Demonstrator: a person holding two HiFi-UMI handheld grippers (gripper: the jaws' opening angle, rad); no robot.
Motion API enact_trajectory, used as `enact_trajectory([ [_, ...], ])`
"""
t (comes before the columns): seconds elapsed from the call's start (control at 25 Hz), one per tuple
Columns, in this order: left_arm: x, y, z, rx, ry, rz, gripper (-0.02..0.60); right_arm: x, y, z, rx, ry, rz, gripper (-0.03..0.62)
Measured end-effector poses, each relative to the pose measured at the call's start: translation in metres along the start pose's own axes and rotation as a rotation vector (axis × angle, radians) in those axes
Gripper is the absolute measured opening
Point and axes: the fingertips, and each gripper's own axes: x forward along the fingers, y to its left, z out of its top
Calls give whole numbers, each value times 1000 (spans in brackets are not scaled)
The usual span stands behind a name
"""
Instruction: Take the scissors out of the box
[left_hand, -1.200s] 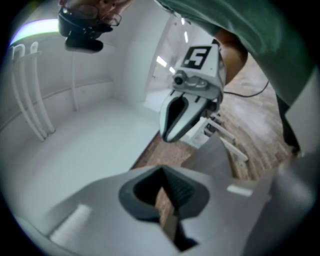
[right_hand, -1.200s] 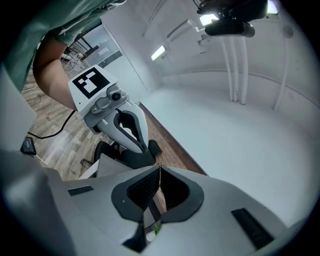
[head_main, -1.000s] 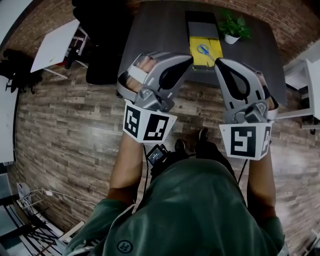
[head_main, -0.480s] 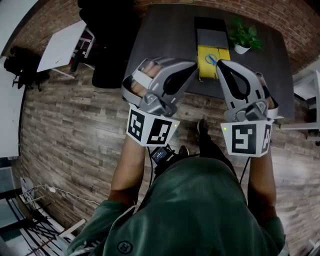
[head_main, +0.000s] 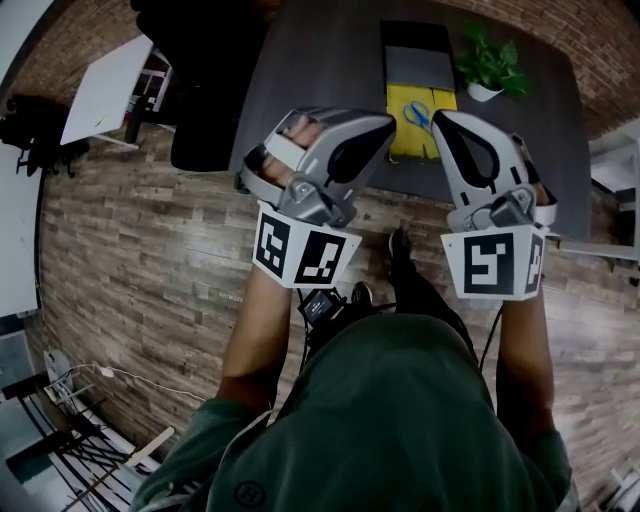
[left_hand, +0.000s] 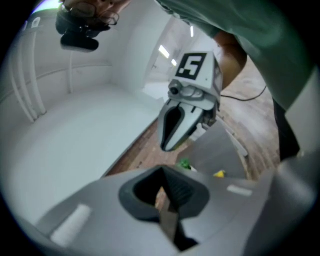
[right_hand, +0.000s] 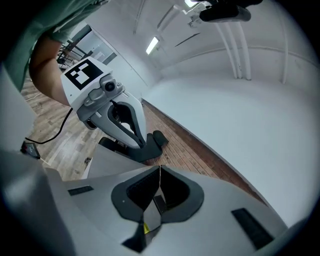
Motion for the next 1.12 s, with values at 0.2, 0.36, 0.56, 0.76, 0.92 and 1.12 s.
enact_trajectory([
  [0.2,22,-5,-16,-22,14,-20,0,22,-3,-24,24,14,29,8],
  [0.36,35,-7,-29,-40,30,-34,0,38,-4,-44,48,37,58,8],
  [0.56,54,-13,-47,-66,51,-49,0,60,1,-72,79,74,113,8],
  [0.76,72,-22,-62,-92,70,-70,0,80,6,-96,107,93,158,8],
  [0.92,86,-30,-75,-113,88,-85,0,95,10,-116,124,113,191,8],
  [1.12,100,-39,-91,-136,109,-101,0,115,18,-139,146,122,232,8],
])
